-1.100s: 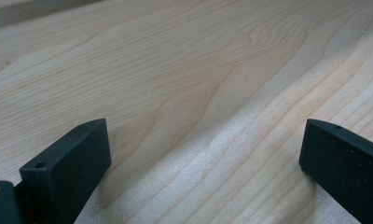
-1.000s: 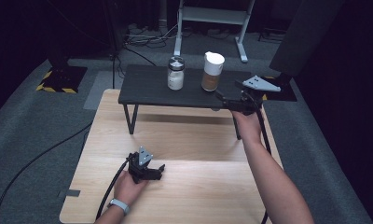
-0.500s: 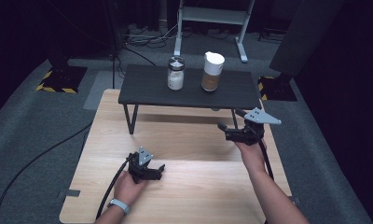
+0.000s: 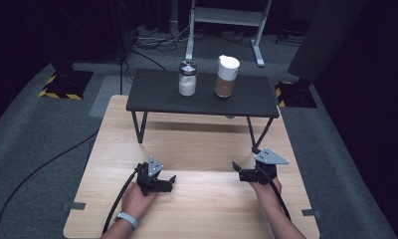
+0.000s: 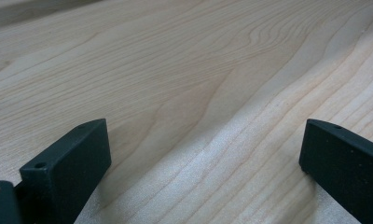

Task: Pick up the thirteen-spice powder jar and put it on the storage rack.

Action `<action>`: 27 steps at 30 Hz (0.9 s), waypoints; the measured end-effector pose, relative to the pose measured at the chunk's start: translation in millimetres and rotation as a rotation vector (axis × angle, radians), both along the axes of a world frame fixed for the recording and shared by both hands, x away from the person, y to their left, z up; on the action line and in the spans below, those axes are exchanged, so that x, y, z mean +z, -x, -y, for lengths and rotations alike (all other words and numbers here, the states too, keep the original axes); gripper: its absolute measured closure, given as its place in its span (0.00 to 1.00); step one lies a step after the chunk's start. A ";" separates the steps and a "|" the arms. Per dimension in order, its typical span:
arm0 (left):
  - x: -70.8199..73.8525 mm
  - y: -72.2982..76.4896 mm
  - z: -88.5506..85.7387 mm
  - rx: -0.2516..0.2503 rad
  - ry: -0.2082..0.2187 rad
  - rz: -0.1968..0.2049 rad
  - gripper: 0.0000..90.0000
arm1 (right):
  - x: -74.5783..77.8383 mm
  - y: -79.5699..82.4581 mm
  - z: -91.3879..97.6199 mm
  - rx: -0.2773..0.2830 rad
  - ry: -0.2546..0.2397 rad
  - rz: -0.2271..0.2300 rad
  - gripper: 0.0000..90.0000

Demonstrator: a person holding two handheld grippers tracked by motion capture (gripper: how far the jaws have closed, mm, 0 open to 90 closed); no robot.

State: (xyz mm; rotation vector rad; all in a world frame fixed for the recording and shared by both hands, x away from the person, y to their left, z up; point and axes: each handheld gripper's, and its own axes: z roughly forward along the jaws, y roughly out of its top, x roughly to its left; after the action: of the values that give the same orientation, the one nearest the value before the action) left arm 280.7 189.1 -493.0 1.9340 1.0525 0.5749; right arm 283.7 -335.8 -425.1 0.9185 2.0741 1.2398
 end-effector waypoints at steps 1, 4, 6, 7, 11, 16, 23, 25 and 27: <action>-0.1 0.0 0.0 0.000 0.000 0.000 0.02 | -4.1 0.4 0.9 -0.002 0.005 -0.009 0.05; 0.0 0.0 0.0 0.000 0.000 0.000 0.02 | -14.2 -0.5 3.4 -0.017 0.007 -0.056 0.04; 0.0 0.0 0.0 0.000 0.000 0.000 0.02 | -20.2 -2.2 5.7 -0.024 0.004 -0.088 0.04; 0.0 0.0 0.0 0.000 0.000 0.000 0.02 | -22.6 -2.6 6.0 -0.028 0.009 -0.098 0.03; 0.0 0.0 0.0 0.000 0.000 0.000 0.02 | -29.5 -5.1 6.4 -0.036 0.027 -0.139 0.02; 0.0 0.0 0.0 0.000 0.000 0.000 0.02 | -34.7 -8.2 5.2 -0.046 0.055 -0.189 0.00; 0.0 0.0 0.0 0.000 0.000 0.000 0.02 | -41.8 -11.8 5.7 -0.056 0.085 -0.239 0.00; 0.0 0.0 0.0 0.000 0.000 0.000 0.02 | -43.0 -12.7 8.3 -0.055 0.073 -0.244 0.00; 0.0 0.0 0.0 0.000 0.000 0.000 0.02 | -47.5 -12.1 9.7 -0.043 0.061 -0.226 0.00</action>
State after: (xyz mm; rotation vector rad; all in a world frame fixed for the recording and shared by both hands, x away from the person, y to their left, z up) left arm 280.7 189.1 -493.0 1.9341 1.0526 0.5747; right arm 295.8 -345.5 -472.6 1.1134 2.2393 1.0862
